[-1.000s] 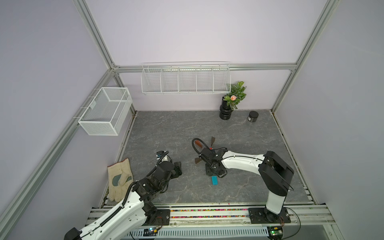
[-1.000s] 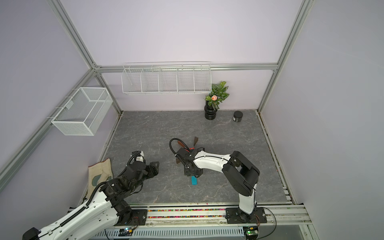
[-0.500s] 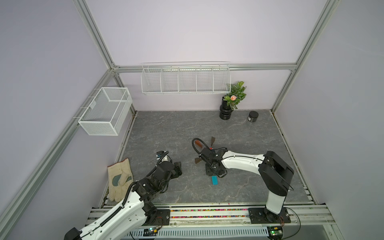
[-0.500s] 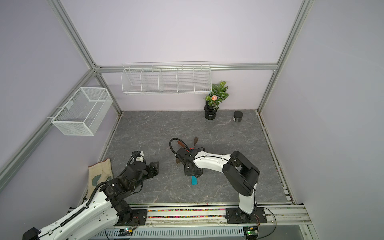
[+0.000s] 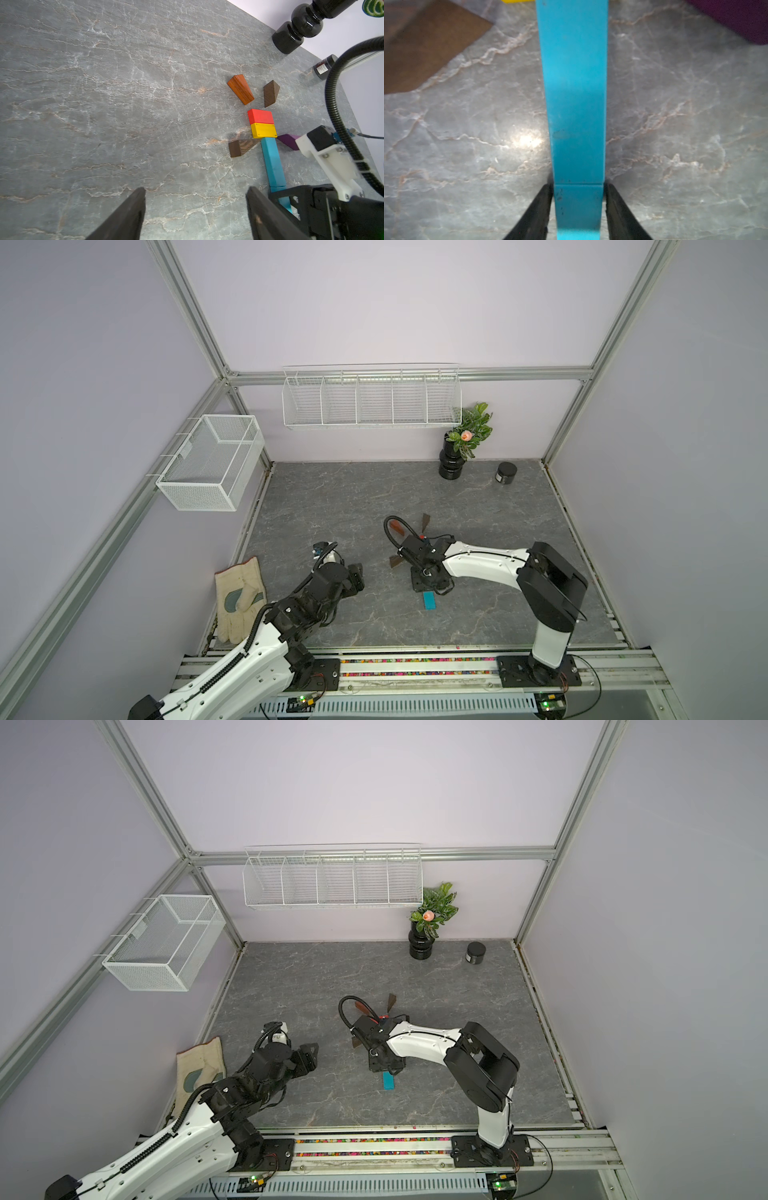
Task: Assemble a small pinwheel with building blocks
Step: Assemble the building block at the center of the board.
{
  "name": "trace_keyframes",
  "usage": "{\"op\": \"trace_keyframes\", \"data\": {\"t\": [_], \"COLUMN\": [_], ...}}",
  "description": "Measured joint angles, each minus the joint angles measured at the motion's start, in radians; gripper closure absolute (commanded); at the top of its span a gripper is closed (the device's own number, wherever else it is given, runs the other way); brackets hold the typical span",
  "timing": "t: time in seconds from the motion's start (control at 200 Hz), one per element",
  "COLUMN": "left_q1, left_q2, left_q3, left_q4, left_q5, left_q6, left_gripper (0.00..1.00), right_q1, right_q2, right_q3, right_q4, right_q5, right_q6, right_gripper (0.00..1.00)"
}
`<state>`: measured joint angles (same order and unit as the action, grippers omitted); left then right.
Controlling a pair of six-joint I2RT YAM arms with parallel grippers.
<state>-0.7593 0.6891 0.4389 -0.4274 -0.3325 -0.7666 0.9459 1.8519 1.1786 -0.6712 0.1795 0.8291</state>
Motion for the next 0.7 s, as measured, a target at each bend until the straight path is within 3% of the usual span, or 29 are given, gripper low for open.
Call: {"op": "trace_keyframes", "data": {"t": [0.215, 0.545, 0.6, 0.7], "left_q1": [0.000, 0.010, 0.021, 0.043], "left_q2": [-0.011, -0.011, -0.011, -0.012], "left_q3": [0.000, 0.033, 0.043, 0.054], "left_q4": [0.000, 0.004, 0.005, 0.010], "left_q5": [-0.017, -0.079, -0.090, -0.103], "left_q6": [0.001, 0.055, 0.067, 0.089], "left_gripper": [0.22, 0.22, 0.22, 0.21], "right_q1": [-0.001, -0.012, -0.018, -0.024], "right_q2": [-0.119, -0.694, -0.764, -0.834], "right_q3": [-0.018, -0.179, -0.215, -0.270], "right_q4": [-0.014, -0.064, -0.078, -0.103], "right_q5": [0.031, 0.137, 0.149, 0.143], "right_q6": [-0.019, -0.084, -0.100, -0.133], "right_gripper": [0.34, 0.25, 0.30, 0.48]}}
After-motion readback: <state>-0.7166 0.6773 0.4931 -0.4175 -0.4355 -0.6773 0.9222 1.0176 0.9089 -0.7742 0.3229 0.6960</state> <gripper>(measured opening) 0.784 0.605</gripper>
